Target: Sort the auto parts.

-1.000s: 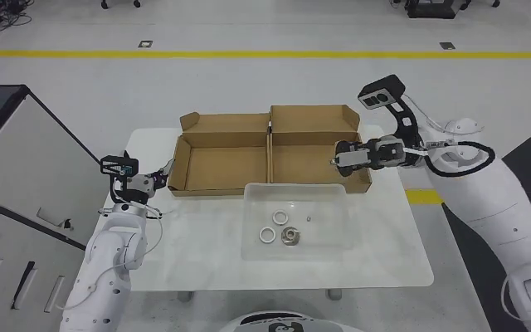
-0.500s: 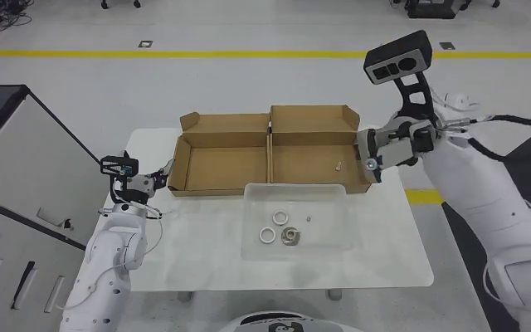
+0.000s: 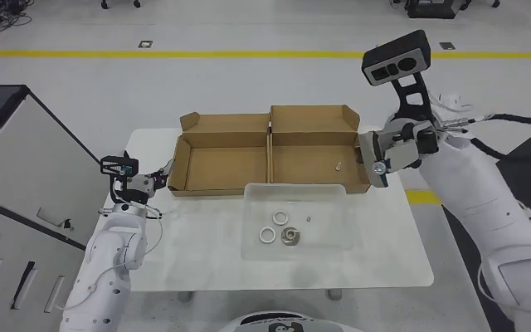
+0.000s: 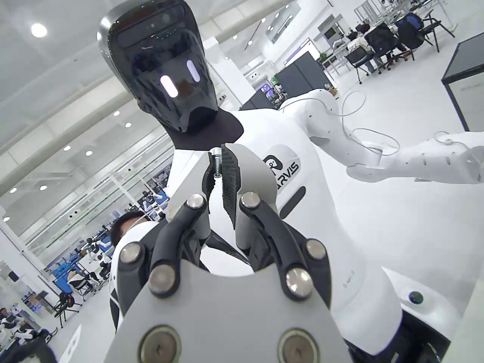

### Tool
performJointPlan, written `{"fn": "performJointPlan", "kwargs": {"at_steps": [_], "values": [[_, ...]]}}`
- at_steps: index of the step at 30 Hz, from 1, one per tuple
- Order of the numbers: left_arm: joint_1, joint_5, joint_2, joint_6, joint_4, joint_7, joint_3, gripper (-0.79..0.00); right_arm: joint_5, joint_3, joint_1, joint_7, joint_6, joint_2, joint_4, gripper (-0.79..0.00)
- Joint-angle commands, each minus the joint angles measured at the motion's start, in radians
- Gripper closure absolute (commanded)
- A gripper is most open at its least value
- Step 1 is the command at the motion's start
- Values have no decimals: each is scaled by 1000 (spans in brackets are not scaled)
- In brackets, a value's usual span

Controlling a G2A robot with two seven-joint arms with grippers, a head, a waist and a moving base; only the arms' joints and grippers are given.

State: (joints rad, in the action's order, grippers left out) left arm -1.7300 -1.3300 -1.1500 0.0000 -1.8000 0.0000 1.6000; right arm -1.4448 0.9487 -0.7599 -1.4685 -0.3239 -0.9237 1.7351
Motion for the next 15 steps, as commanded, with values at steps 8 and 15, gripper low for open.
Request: {"fn": "performJointPlan", "kwargs": {"at_steps": [8,15], "values": [[0,0,0,0,0,0,0,-785,-224,8,-66,-48,21,-47,46,0],[0,0,0,0,0,0,0,-785,-248,29,-89,-46,21,-79,40,0]]}}
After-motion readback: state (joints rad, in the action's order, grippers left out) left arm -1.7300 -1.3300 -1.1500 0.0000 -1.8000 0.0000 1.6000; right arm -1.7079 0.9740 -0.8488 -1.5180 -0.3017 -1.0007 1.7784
